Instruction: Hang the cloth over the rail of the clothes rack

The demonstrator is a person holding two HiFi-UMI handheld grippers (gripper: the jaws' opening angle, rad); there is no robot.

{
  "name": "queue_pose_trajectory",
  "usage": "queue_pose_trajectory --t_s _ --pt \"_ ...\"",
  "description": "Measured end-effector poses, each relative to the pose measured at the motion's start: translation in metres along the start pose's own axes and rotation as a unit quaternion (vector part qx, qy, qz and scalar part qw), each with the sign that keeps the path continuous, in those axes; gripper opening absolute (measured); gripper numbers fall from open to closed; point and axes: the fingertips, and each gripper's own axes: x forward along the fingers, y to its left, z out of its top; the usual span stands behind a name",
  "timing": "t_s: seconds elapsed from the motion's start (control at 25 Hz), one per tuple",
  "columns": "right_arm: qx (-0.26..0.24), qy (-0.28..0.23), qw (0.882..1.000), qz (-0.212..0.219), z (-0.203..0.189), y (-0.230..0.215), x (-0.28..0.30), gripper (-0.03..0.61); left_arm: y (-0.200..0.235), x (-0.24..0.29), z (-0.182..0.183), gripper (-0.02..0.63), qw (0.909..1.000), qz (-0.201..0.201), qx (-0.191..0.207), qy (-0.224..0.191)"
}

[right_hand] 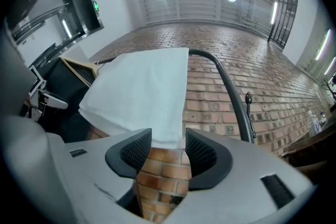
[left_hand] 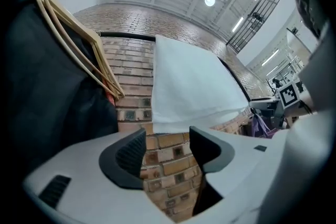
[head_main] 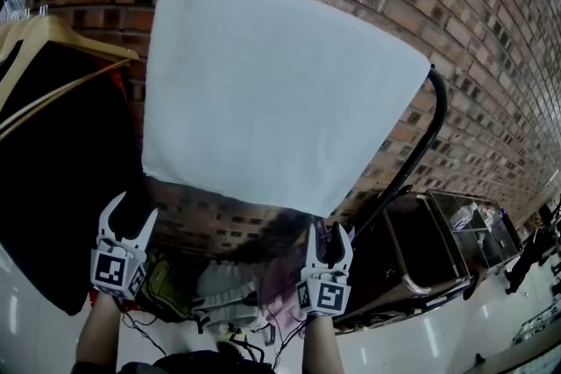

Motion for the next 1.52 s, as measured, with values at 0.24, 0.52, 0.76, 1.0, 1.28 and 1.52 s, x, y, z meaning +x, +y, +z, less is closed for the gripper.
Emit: queue_pose_trajectory --t_s 0.24,0.52,0.76,1.0,1.28,1.52 --pt "0.010 -0.015 1.000 -0.011 0.007 0.028 -0.025 0.141 -0.022 -0.014 -0.010 0.079 0.9992 -0.038 -0.012 0.002" --pt "0.005 0.001 1.000 0.009 0.014 0.064 -0.060 0.012 -0.052 -0.034 -0.018 0.010 0.9953 -0.086 -0.044 0.012" --pt "0.003 0.017 0.998 0.057 0.008 0.079 -0.067 0.011 -0.070 -0.039 -0.013 0.009 0.9956 -0.068 -0.065 0.002" --pt "0.003 0.045 0.996 0.078 0.001 0.068 -0.074 0.009 -0.110 -0.038 -0.006 0.009 0.9942 -0.070 -0.081 0.011" --pt "0.028 0.041 0.995 0.083 0.002 0.053 -0.079 0.009 -0.133 -0.036 0.001 0.009 0.9961 -0.057 -0.065 0.014" --pt "0.021 0.052 0.992 0.110 -0.004 0.067 -0.082 0.009 -0.145 -0.039 -0.007 0.009 0.9963 -0.053 -0.056 0.037"
